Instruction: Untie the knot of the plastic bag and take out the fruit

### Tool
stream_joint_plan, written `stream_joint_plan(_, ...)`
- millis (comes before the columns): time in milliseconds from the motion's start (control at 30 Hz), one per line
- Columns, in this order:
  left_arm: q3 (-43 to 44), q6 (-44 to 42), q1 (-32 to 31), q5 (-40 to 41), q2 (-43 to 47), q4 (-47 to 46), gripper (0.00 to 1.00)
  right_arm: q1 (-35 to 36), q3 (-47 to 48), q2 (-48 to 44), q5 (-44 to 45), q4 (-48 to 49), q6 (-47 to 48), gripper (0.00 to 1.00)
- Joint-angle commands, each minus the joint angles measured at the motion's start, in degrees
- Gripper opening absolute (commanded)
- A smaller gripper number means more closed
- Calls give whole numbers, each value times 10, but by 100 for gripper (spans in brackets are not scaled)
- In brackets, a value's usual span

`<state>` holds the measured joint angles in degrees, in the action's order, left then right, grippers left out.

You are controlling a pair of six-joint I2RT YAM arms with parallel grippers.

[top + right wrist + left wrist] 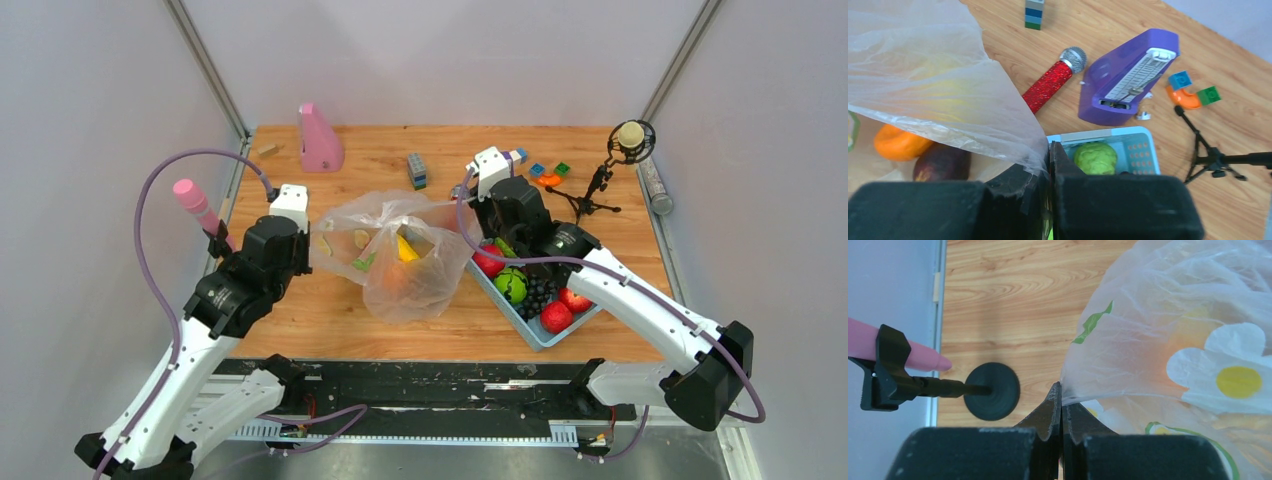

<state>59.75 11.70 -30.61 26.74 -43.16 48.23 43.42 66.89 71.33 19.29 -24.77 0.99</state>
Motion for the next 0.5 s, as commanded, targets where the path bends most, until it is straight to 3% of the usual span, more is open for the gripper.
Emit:
stream_joint_plan(0,23,-33,3,63,-15,21,0,-3,29,-5,51,3,88,8)
stream_joint_plan(300,29,-49,5,108,-29,34,0,-7,10,2,85,3,149,9)
stream_joint_plan(467,30,-47,4,99,-29,33,0,-11,14,-1,73,-4,134,9)
